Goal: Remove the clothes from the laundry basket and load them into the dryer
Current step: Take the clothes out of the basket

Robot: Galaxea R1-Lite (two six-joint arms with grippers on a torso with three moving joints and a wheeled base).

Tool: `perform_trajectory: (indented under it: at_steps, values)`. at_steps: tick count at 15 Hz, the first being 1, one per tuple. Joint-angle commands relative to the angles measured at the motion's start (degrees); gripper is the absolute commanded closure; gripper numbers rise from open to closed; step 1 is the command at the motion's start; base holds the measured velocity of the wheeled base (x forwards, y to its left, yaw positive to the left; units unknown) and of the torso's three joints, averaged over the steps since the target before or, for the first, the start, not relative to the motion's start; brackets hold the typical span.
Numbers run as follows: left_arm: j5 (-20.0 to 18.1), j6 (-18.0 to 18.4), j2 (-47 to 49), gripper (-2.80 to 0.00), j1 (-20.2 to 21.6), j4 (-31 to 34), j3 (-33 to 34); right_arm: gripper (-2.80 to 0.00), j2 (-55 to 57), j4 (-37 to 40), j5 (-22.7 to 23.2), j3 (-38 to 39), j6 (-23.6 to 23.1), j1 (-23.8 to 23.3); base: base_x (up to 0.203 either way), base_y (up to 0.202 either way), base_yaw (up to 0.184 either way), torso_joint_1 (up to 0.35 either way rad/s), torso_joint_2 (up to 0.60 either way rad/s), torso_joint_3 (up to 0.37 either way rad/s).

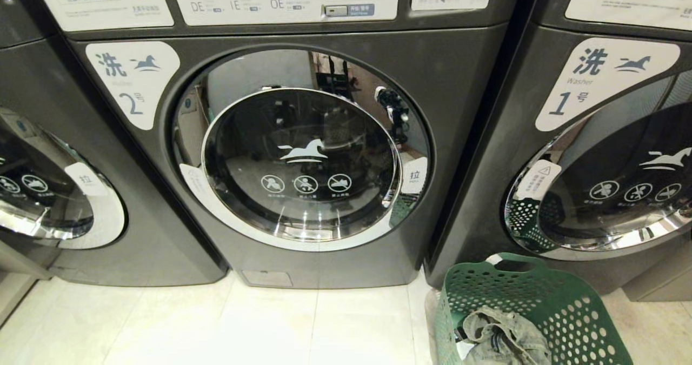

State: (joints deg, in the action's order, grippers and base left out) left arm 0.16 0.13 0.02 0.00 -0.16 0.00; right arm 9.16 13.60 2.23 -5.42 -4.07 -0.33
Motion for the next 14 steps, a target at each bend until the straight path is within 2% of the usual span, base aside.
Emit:
perform_trajectory:
  at_steps: [1, 4, 10, 14]
  values:
    - [0.0, -0.1, 0.0, 0.0, 0.0, 0.0, 0.0, 0.0, 8.6, 0.0, 0.0, 0.0, -0.1, 0.1, 0.0, 0.0, 0.0, 0.006, 0.0, -0.203]
    - [0.0, -0.2, 0.0, 0.0, 0.0, 0.0, 0.1, 0.0, 16.5, 0.0, 0.1, 0.0, -0.1, 1.5, 0.0, 0.0, 0.0, 0.002, 0.0, -0.196]
    - [0.0, -0.2, 0.0, 0.0, 0.0, 0.0, 0.0, 0.0, 17.5, 0.0, 0.1, 0.1, -0.1, 11.3, 0.0, 0.0, 0.0, 0.003, 0.0, -0.197]
    - [0.0, -0.2, 0.0, 0.0, 0.0, 0.0, 0.0, 0.0, 20.2, 0.0, -0.1, 0.0, 0.6, 11.2, 0.0, 0.0, 0.0, 0.002, 0.0, -0.198]
